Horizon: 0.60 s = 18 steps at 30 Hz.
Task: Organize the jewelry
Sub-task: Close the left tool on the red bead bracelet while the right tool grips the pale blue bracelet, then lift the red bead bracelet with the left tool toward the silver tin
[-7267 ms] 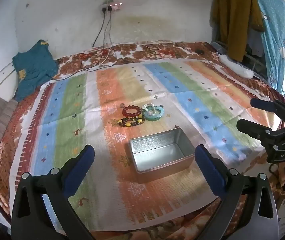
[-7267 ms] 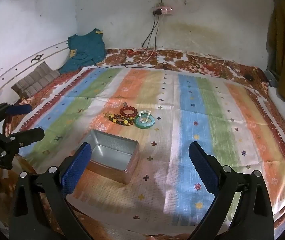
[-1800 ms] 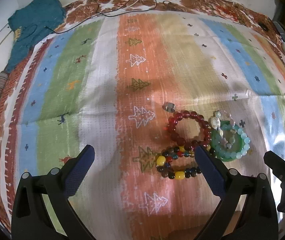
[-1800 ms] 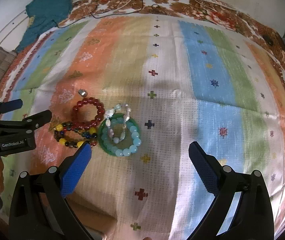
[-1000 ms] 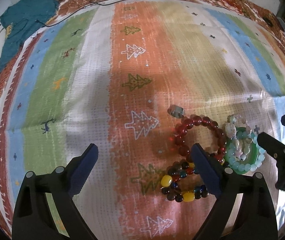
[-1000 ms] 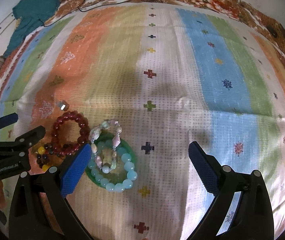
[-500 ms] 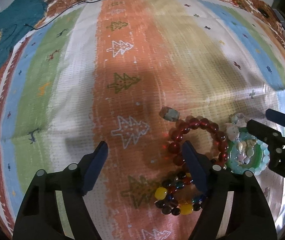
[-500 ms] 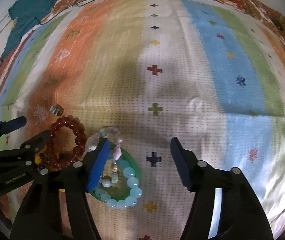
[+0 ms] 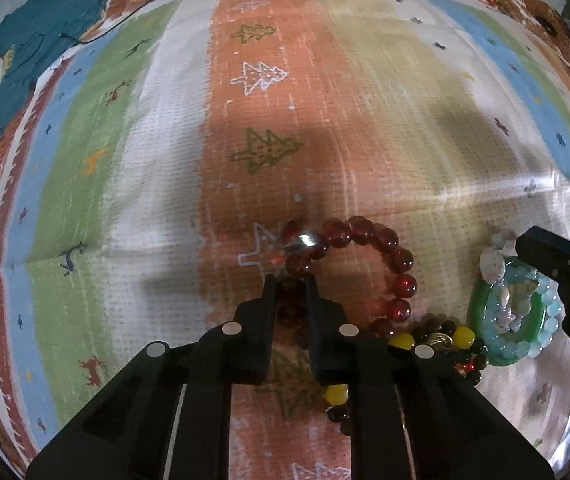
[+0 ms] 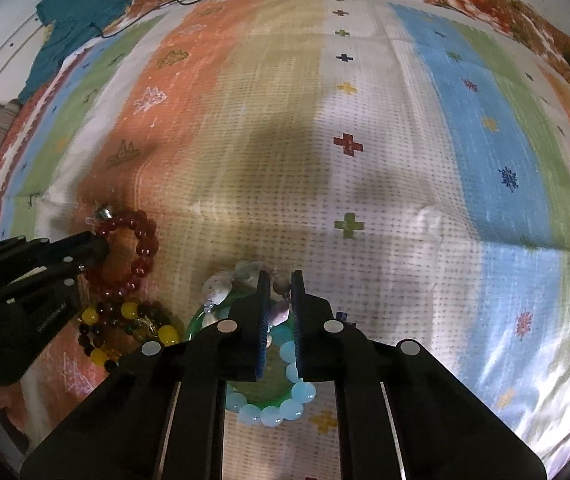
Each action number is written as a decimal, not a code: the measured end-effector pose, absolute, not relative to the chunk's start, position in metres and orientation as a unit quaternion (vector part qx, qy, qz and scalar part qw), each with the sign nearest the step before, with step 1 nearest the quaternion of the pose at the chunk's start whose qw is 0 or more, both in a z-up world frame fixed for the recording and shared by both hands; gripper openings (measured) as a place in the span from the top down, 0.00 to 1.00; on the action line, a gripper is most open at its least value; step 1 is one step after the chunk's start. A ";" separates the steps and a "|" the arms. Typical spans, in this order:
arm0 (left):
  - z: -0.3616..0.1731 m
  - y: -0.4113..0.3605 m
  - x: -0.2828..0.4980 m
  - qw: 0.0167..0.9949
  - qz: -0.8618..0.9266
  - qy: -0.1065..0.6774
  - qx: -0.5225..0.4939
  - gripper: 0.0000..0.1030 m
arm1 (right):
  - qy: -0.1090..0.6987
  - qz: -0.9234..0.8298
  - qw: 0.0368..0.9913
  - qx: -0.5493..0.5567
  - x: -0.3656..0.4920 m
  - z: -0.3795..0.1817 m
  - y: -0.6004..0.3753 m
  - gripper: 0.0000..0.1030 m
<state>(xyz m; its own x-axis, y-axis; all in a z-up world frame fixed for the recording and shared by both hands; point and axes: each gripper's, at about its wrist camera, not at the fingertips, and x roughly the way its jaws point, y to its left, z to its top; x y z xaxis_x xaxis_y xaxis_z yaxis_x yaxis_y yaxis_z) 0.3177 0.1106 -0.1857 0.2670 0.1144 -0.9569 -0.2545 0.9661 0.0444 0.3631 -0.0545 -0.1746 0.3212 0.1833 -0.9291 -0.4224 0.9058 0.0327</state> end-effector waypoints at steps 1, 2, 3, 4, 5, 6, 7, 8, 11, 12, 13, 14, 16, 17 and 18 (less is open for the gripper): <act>-0.184 0.111 0.317 0.794 0.116 0.594 -0.059 0.87 | 0.551 0.188 0.806 -0.109 0.363 -0.174 -0.055 0.90; -0.183 0.110 0.317 0.795 0.117 0.593 -0.059 0.88 | 0.551 0.189 0.806 -0.109 0.363 -0.174 -0.055 0.90; -0.181 0.110 0.316 0.795 0.117 0.592 -0.060 0.88 | 0.550 0.189 0.806 -0.109 0.362 -0.173 -0.056 0.91; -0.178 0.110 0.314 0.797 0.117 0.589 -0.060 0.88 | 0.548 0.188 0.808 -0.109 0.361 -0.171 -0.056 0.91; -0.174 0.109 0.313 0.800 0.116 0.586 -0.061 0.88 | 0.545 0.187 0.810 -0.108 0.360 -0.169 -0.057 0.91; -0.169 0.107 0.311 0.802 0.115 0.583 -0.062 0.88 | 0.542 0.187 0.812 -0.108 0.358 -0.166 -0.058 0.91; -0.165 0.106 0.309 0.804 0.113 0.580 -0.064 0.88 | 0.540 0.187 0.813 -0.106 0.357 -0.164 -0.060 0.91; -0.161 0.104 0.307 0.807 0.110 0.577 -0.064 0.88 | 0.538 0.187 0.815 -0.105 0.355 -0.161 -0.060 0.91; -0.150 0.099 0.303 0.813 0.103 0.569 -0.065 0.88 | 0.528 0.189 0.821 -0.106 0.350 -0.151 -0.060 0.91; -0.148 0.098 0.303 0.814 0.101 0.568 -0.066 0.88 | 0.525 0.190 0.823 -0.108 0.347 -0.147 -0.060 0.91; -0.145 0.096 0.302 0.816 0.100 0.566 -0.067 0.88 | 0.523 0.191 0.824 -0.108 0.346 -0.145 -0.060 0.91; -0.143 0.096 0.301 0.817 0.098 0.565 -0.068 0.88 | 0.521 0.192 0.825 -0.108 0.344 -0.143 -0.061 0.91; -0.138 0.094 0.299 0.819 0.095 0.561 -0.073 0.88 | 0.517 0.193 0.827 -0.110 0.340 -0.139 -0.061 0.91; -0.135 0.094 0.297 0.820 0.096 0.559 -0.076 0.88 | 0.515 0.193 0.828 -0.110 0.338 -0.137 -0.061 0.91; -0.133 0.095 0.296 0.821 0.099 0.557 -0.078 0.88 | 0.513 0.194 0.829 -0.111 0.336 -0.135 -0.061 0.91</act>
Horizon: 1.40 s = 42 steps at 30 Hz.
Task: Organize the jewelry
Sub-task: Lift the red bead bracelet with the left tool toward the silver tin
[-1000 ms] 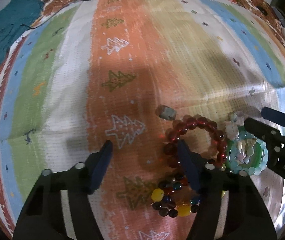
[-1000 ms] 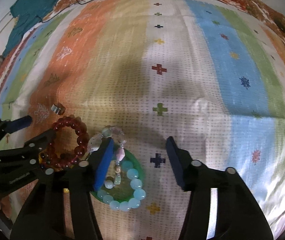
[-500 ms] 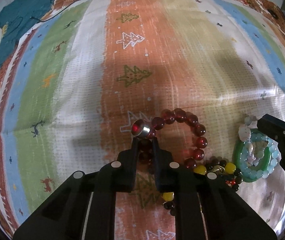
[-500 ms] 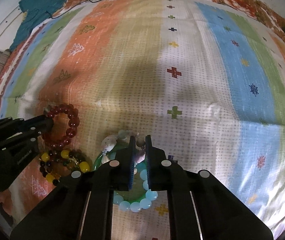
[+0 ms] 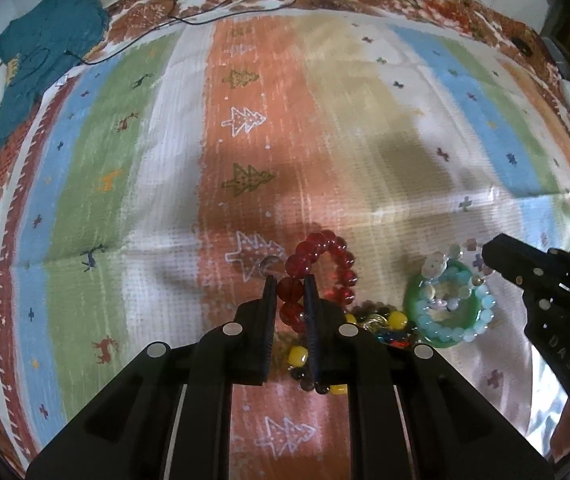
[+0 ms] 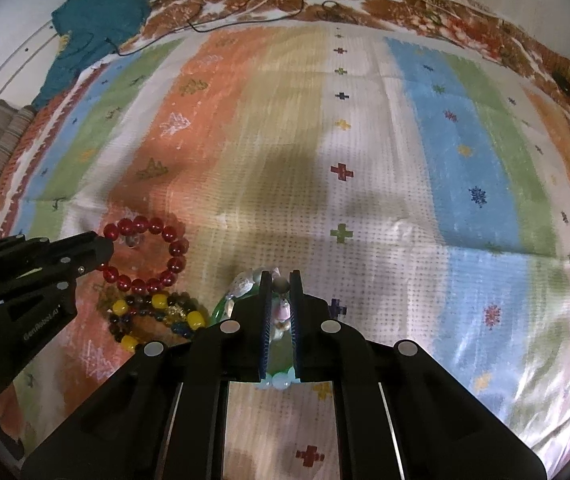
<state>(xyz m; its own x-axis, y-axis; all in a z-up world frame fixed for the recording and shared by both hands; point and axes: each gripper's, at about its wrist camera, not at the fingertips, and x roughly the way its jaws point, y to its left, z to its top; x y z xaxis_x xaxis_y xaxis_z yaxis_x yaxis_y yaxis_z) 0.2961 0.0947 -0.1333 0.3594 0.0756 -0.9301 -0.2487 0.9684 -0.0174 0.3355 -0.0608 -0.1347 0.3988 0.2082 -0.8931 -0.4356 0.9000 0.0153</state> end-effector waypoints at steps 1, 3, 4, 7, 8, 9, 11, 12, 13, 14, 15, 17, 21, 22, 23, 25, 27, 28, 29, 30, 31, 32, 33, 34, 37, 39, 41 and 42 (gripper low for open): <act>-0.131 0.095 0.295 0.821 0.103 0.556 -0.081 0.88 | 0.511 0.195 0.830 -0.111 0.334 -0.132 -0.061 0.91; -0.127 0.096 0.292 0.823 0.102 0.552 -0.084 0.88 | 0.507 0.196 0.832 -0.111 0.331 -0.128 -0.062 0.91; -0.124 0.095 0.291 0.824 0.101 0.551 -0.085 0.88 | 0.503 0.196 0.834 -0.113 0.329 -0.125 -0.063 0.91; -0.118 0.093 0.287 0.827 0.099 0.547 -0.086 0.88 | 0.494 0.196 0.840 -0.112 0.322 -0.116 -0.066 0.91; -0.115 0.092 0.285 0.828 0.100 0.545 -0.086 0.88 | 0.490 0.195 0.842 -0.113 0.320 -0.113 -0.067 0.91; -0.113 0.091 0.283 0.829 0.100 0.543 -0.085 0.88 | 0.487 0.194 0.844 -0.116 0.317 -0.110 -0.068 0.91; -0.108 0.090 0.279 0.831 0.100 0.540 -0.085 0.88 | 0.480 0.192 0.847 -0.121 0.313 -0.105 -0.069 0.91; -0.106 0.090 0.277 0.832 0.099 0.539 -0.086 0.88 | 0.476 0.190 0.850 -0.125 0.311 -0.102 -0.071 0.91; -0.104 0.089 0.275 0.834 0.098 0.537 -0.086 0.88 | 0.468 0.188 0.854 -0.132 0.307 -0.098 -0.071 0.91; -0.100 0.089 0.273 0.835 0.097 0.534 -0.087 0.88 | 0.463 0.186 0.856 -0.132 0.305 -0.095 -0.072 0.91; -0.098 0.089 0.271 0.837 0.096 0.532 -0.088 0.88 | 0.459 0.186 0.859 -0.129 0.302 -0.091 -0.073 0.91; -0.091 0.087 0.267 0.841 0.092 0.526 -0.090 0.88 | 0.451 0.185 0.864 -0.129 0.296 -0.086 -0.075 0.91; -0.081 0.081 0.259 0.847 0.087 0.517 -0.090 0.88 | 0.440 0.189 0.867 -0.135 0.286 -0.081 -0.075 0.91; -0.079 0.080 0.257 0.848 0.085 0.515 -0.090 0.88 | 0.438 0.189 0.868 -0.136 0.285 -0.080 -0.075 0.91; -0.078 0.079 0.255 0.850 0.083 0.513 -0.089 0.88 | 0.436 0.187 0.869 -0.139 0.283 -0.079 -0.075 0.91; -0.076 0.077 0.251 0.851 0.084 0.511 -0.086 0.88 | 0.428 0.178 0.874 -0.145 0.278 -0.077 -0.075 0.91; -0.075 0.076 0.248 0.851 0.082 0.511 -0.086 0.88 | 0.427 0.173 0.875 -0.147 0.274 -0.076 -0.076 0.91; -0.074 0.075 0.246 0.852 0.081 0.510 -0.087 0.88 | 0.425 0.172 0.877 -0.147 0.271 -0.075 -0.076 0.91; -0.073 0.074 0.244 0.852 0.080 0.510 -0.086 0.88 | 0.423 0.172 0.877 -0.148 0.269 -0.075 -0.076 0.91; -0.071 0.073 0.241 0.854 0.079 0.507 -0.086 0.88 | 0.421 0.171 0.878 -0.149 0.266 -0.073 -0.077 0.91; -0.068 0.072 0.239 0.855 0.078 0.505 -0.086 0.88 | 0.419 0.170 0.879 -0.150 0.264 -0.072 -0.078 0.91; -0.067 0.071 0.237 0.856 0.077 0.503 -0.086 0.88 | 0.418 0.169 0.880 -0.151 0.262 -0.071 -0.078 0.91; -0.063 0.070 0.233 0.859 0.076 0.500 -0.085 0.88 | 0.416 0.170 0.881 -0.151 0.259 -0.070 -0.079 0.91; -0.061 0.069 0.231 0.860 0.075 0.497 -0.085 0.88 | 0.414 0.169 0.882 -0.151 0.257 -0.069 -0.080 0.91; -0.054 0.064 0.222 0.865 0.070 0.490 -0.084 0.88 | 0.407 0.170 0.884 -0.154 0.249 -0.065 -0.081 0.91; -0.049 0.060 0.216 0.868 0.068 0.485 -0.080 0.88 | 0.400 0.169 0.888 -0.154 0.245 -0.063 -0.082 0.91; -0.043 0.054 0.209 0.873 0.065 0.479 -0.072 0.88 | 0.394 0.170 0.890 -0.154 0.241 -0.061 -0.083 0.91; -0.041 0.051 0.206 0.875 0.065 0.476 -0.068 0.88 | 0.389 0.172 0.892 -0.154 0.237 -0.059 -0.083 0.91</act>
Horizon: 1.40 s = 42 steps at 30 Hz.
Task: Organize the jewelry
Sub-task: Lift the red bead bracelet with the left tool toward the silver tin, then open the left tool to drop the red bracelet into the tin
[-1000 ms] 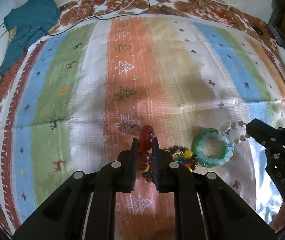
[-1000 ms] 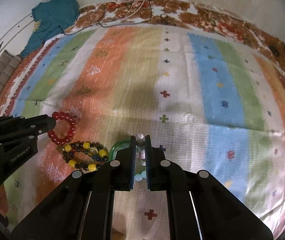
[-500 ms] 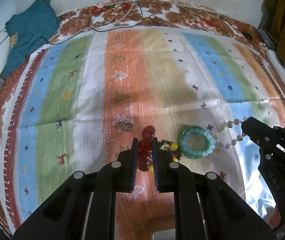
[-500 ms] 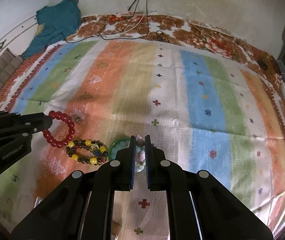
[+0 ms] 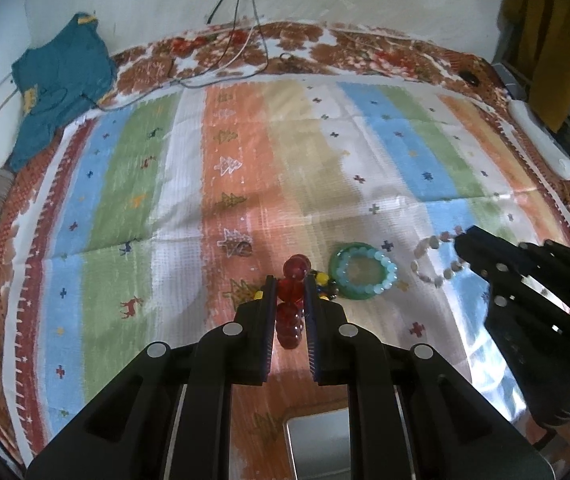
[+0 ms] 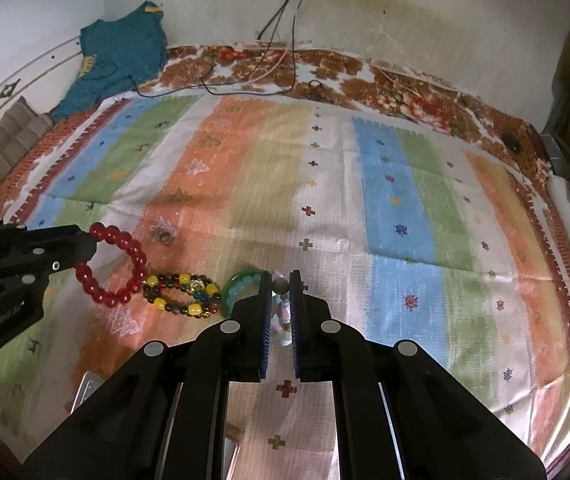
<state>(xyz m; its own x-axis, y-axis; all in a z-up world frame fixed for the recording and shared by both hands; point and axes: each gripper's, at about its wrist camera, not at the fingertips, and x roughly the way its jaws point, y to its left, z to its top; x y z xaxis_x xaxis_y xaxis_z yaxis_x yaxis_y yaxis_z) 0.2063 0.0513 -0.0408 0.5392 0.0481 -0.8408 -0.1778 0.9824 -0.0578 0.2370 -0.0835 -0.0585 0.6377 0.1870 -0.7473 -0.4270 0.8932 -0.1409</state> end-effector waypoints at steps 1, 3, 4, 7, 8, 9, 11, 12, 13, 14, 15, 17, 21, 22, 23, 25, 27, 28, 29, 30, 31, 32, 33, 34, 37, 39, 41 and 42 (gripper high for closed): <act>-0.039 0.050 0.204 0.876 0.065 0.474 -0.068 0.88 | 0.386 0.173 0.893 -0.154 0.234 -0.057 -0.083 0.91; -0.035 0.046 0.198 0.878 0.062 0.470 -0.067 0.88 | 0.382 0.176 0.894 -0.153 0.229 -0.054 -0.084 0.91; -0.034 0.044 0.195 0.880 0.060 0.467 -0.065 0.88 | 0.380 0.177 0.895 -0.153 0.227 -0.053 -0.084 0.91; -0.028 0.041 0.188 0.884 0.054 0.460 -0.063 0.88 | 0.377 0.182 0.895 -0.152 0.220 -0.050 -0.084 0.91; -0.026 0.041 0.185 0.885 0.052 0.458 -0.064 0.88 | 0.376 0.184 0.895 -0.152 0.217 -0.050 -0.084 0.91; -0.025 0.040 0.183 0.886 0.051 0.456 -0.065 0.88 | 0.375 0.185 0.895 -0.152 0.214 -0.049 -0.085 0.91; -0.021 0.038 0.178 0.889 0.048 0.451 -0.065 0.88 | 0.375 0.188 0.895 -0.153 0.208 -0.048 -0.085 0.91; -0.021 0.037 0.176 0.889 0.047 0.450 -0.065 0.88 | 0.374 0.189 0.895 -0.153 0.207 -0.047 -0.086 0.91; -0.020 0.036 0.174 0.890 0.045 0.449 -0.065 0.88 | 0.373 0.190 0.895 -0.152 0.203 -0.046 -0.087 0.91; -0.020 0.036 0.172 0.890 0.044 0.449 -0.064 0.88 | 0.373 0.192 0.895 -0.151 0.201 -0.046 -0.087 0.91; -0.021 0.034 0.169 0.890 0.043 0.449 -0.063 0.88 | 0.373 0.194 0.895 -0.150 0.198 -0.045 -0.088 0.91; -0.020 0.031 0.165 0.891 0.041 0.448 -0.060 0.88 | 0.371 0.198 0.895 -0.150 0.191 -0.044 -0.089 0.91; -0.019 0.027 0.156 0.892 0.035 0.446 -0.060 0.88 | 0.374 0.206 0.891 -0.150 0.179 -0.044 -0.091 0.91; -0.018 0.026 0.153 0.893 0.034 0.445 -0.062 0.88 | 0.375 0.206 0.891 -0.150 0.177 -0.044 -0.092 0.91; -0.018 0.025 0.150 0.893 0.032 0.445 -0.063 0.88 | 0.377 0.208 0.890 -0.149 0.175 -0.043 -0.093 0.91; -0.018 0.023 0.146 0.893 0.031 0.444 -0.063 0.88 | 0.378 0.211 0.890 -0.146 0.170 -0.043 -0.094 0.91; -0.018 0.022 0.141 0.894 0.029 0.443 -0.063 0.88 | 0.377 0.214 0.889 -0.146 0.166 -0.042 -0.095 0.91; -0.019 0.021 0.139 0.894 0.029 0.443 -0.062 0.88 | 0.377 0.215 0.889 -0.146 0.164 -0.042 -0.095 0.91; -0.019 0.020 0.137 0.894 0.029 0.443 -0.062 0.88 | 0.378 0.217 0.888 -0.146 0.161 -0.042 -0.095 0.91; -0.019 0.019 0.135 0.894 0.028 0.443 -0.062 0.88 | 0.378 0.219 0.888 -0.146 0.158 -0.042 -0.095 0.91; -0.019 0.019 0.133 0.894 0.028 0.443 -0.062 0.88 | 0.377 0.221 0.887 -0.145 0.155 -0.042 -0.095 0.91; -0.019 0.018 0.133 0.894 0.027 0.442 -0.062 0.88 | 0.377 0.223 0.887 -0.146 0.153 -0.042 -0.095 0.91; -0.019 0.018 0.131 0.895 0.027 0.442 -0.061 0.88 | 0.377 0.226 0.886 -0.146 0.149 -0.042 -0.095 0.91; -0.019 0.017 0.128 0.895 0.025 0.441 -0.062 0.88 | 0.376 0.228 0.886 -0.146 0.147 -0.042 -0.096 0.91; -0.019 0.014 0.120 0.896 0.022 0.439 -0.062 0.88 | 0.376 0.233 0.885 -0.148 0.139 -0.043 -0.098 0.91; -0.019 0.012 0.115 0.897 0.020 0.438 -0.061 0.88 | 0.376 0.236 0.884 -0.148 0.135 -0.044 -0.099 0.91; -0.019 0.010 0.111 0.897 0.020 0.438 -0.060 0.88 | 0.372 0.238 0.885 -0.148 0.130 -0.043 -0.101 0.91; -0.019 0.010 0.111 0.897 0.019 0.438 -0.061 0.87 | 0.370 0.240 0.885 -0.149 0.128 -0.043 -0.101 0.91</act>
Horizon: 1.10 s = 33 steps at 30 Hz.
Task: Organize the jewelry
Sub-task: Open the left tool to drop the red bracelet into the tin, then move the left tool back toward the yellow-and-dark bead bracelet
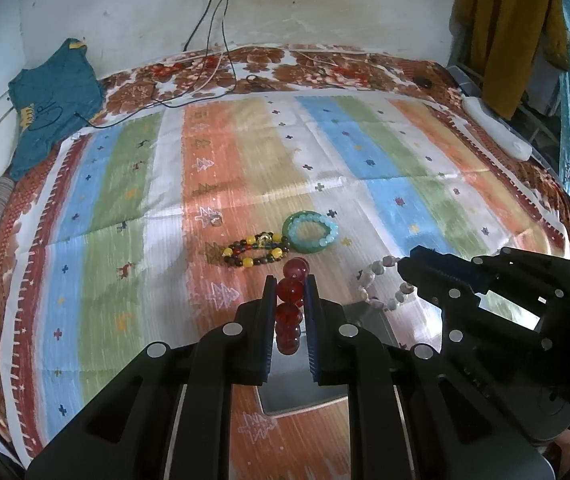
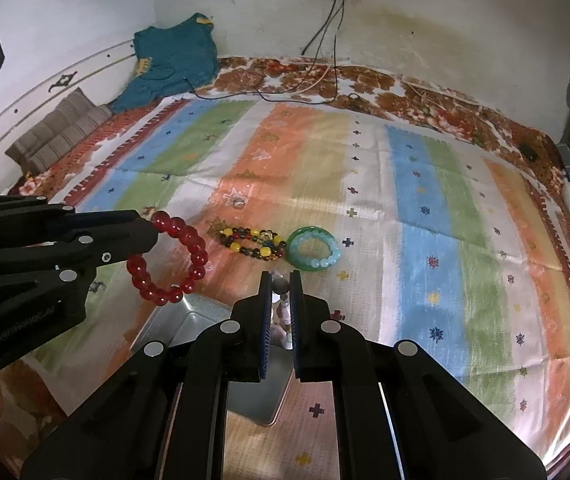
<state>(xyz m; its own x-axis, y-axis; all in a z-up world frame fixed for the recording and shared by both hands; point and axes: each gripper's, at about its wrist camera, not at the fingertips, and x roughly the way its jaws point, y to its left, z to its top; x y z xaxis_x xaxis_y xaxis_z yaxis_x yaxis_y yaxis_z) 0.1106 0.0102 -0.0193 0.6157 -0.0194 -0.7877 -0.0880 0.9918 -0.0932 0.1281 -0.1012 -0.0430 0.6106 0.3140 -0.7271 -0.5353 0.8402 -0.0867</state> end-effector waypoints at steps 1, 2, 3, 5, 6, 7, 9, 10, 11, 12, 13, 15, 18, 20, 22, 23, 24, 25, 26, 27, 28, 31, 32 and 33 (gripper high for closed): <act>-0.020 0.010 0.109 0.897 0.019 0.438 -0.063 0.88 | 0.370 0.240 0.885 -0.149 0.127 -0.043 -0.102 0.91; -0.020 0.010 0.107 0.896 0.018 0.438 -0.064 0.87 | 0.373 0.240 0.884 -0.149 0.127 -0.044 -0.102 0.91; -0.021 0.009 0.105 0.896 0.018 0.439 -0.065 0.87 | 0.375 0.240 0.883 -0.151 0.125 -0.045 -0.102 0.91; -0.022 0.008 0.101 0.895 0.017 0.440 -0.065 0.87 | 0.377 0.241 0.881 -0.153 0.121 -0.046 -0.104 0.91; -0.022 0.008 0.100 0.895 0.017 0.440 -0.066 0.87 | 0.379 0.242 0.880 -0.152 0.120 -0.047 -0.104 0.91; -0.023 0.007 0.098 0.895 0.017 0.441 -0.066 0.87 | 0.379 0.243 0.880 -0.152 0.119 -0.047 -0.106 0.91; -0.024 0.007 0.096 0.893 0.016 0.444 -0.068 0.87 | 0.381 0.245 0.879 -0.152 0.116 -0.048 -0.107 0.91; -0.025 0.007 0.096 0.892 0.016 0.447 -0.070 0.87 | 0.383 0.247 0.877 -0.151 0.116 -0.049 -0.107 0.91; -0.026 0.007 0.095 0.890 0.019 0.450 -0.072 0.87 | 0.385 0.247 0.877 -0.148 0.116 -0.050 -0.108 0.91; -0.027 0.009 0.095 0.890 0.021 0.450 -0.074 0.86 | 0.388 0.244 0.877 -0.144 0.118 -0.050 -0.109 0.90; -0.027 0.011 0.093 0.890 0.024 0.450 -0.073 0.85 | 0.391 0.239 0.877 -0.143 0.120 -0.051 -0.111 0.89; -0.029 0.014 0.094 0.887 0.032 0.455 -0.072 0.75 | 0.395 0.230 0.879 -0.139 0.124 -0.051 -0.114 0.74; -0.032 0.019 0.097 0.882 0.039 0.463 -0.076 0.71 | 0.397 0.225 0.880 -0.132 0.128 -0.052 -0.119 0.60; -0.032 0.019 0.097 0.883 0.038 0.462 -0.075 0.67 | 0.398 0.223 0.880 -0.130 0.129 -0.052 -0.120 0.60; -0.032 0.019 0.097 0.883 0.041 0.462 -0.073 0.64 | 0.399 0.217 0.881 -0.132 0.131 -0.053 -0.121 0.60; -0.032 0.019 0.097 0.883 0.042 0.462 -0.072 0.63 | 0.401 0.215 0.881 -0.134 0.131 -0.054 -0.121 0.60; -0.032 0.020 0.097 0.882 0.044 0.463 -0.072 0.62 | 0.402 0.212 0.880 -0.135 0.132 -0.055 -0.122 0.60; -0.033 0.022 0.097 0.882 0.045 0.463 -0.073 0.61 | 0.404 0.210 0.880 -0.135 0.134 -0.056 -0.123 0.60; -0.033 0.024 0.098 0.882 0.047 0.463 -0.075 0.59 | 0.406 0.209 0.880 -0.134 0.135 -0.056 -0.123 0.60; -0.033 0.025 0.097 0.882 0.049 0.463 -0.076 0.58 | 0.407 0.208 0.879 -0.133 0.136 -0.056 -0.124 0.60; -0.033 0.027 0.098 0.882 0.052 0.462 -0.077 0.57 | 0.409 0.206 0.879 -0.132 0.137 -0.056 -0.125 0.60; -0.034 0.031 0.100 0.881 0.058 0.463 -0.080 0.54 | 0.413 0.203 0.879 -0.127 0.140 -0.057 -0.127 0.57; -0.035 0.032 0.101 0.880 0.059 0.465 -0.080 0.54 | 0.413 0.202 0.879 -0.125 0.141 -0.057 -0.129 0.57; -0.036 0.032 0.102 0.879 0.059 0.466 -0.081 0.53 | 0.414 0.201 0.879 -0.124 0.142 -0.057 -0.129 0.57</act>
<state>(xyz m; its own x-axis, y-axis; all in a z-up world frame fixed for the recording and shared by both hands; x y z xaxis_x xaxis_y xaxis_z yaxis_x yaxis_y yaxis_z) 0.1016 0.0323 -0.0355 0.5595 0.0296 -0.8283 -0.1795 0.9800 -0.0862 0.1417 -0.1295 -0.0570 0.5758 0.2511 -0.7781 -0.4564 0.8883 -0.0511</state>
